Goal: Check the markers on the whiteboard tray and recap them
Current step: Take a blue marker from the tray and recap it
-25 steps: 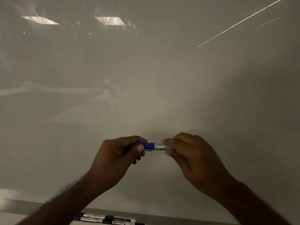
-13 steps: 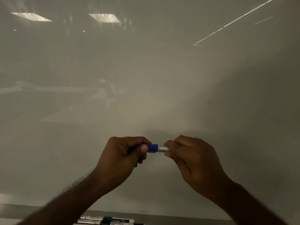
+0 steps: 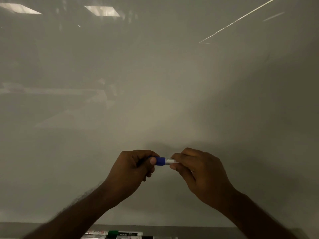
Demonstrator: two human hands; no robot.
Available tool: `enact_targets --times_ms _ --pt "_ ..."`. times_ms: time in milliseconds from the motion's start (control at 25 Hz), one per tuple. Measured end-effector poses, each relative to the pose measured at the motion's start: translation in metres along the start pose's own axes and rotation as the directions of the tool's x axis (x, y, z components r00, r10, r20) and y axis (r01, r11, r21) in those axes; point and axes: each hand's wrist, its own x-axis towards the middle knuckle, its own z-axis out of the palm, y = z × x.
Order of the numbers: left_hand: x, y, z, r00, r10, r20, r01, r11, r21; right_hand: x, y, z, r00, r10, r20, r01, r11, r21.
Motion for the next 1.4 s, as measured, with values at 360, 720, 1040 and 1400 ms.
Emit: enact_targets --times_ms 360,720,1040,1400 --pt "-0.001 -0.089 0.019 0.985 -0.153 0.086 0.140 0.981 0.138 -0.030 0.031 0.081 0.971 0.165 0.174 -0.209 0.937 0.279" --pt "-0.036 -0.188 0.064 0.964 -0.257 0.069 0.221 0.918 0.328 -0.093 0.041 0.181 0.915 0.298 0.271 -0.360 0.908 0.216" --pt "-0.071 -0.244 0.112 0.929 -0.358 0.090 0.284 0.849 0.446 -0.142 0.045 0.251 0.788 0.460 0.410 -0.525 0.849 0.055" --pt "-0.085 -0.287 0.118 0.923 -0.321 0.213 0.135 0.787 0.602 -0.166 0.048 0.293 0.662 0.563 0.496 -0.604 0.792 -0.094"
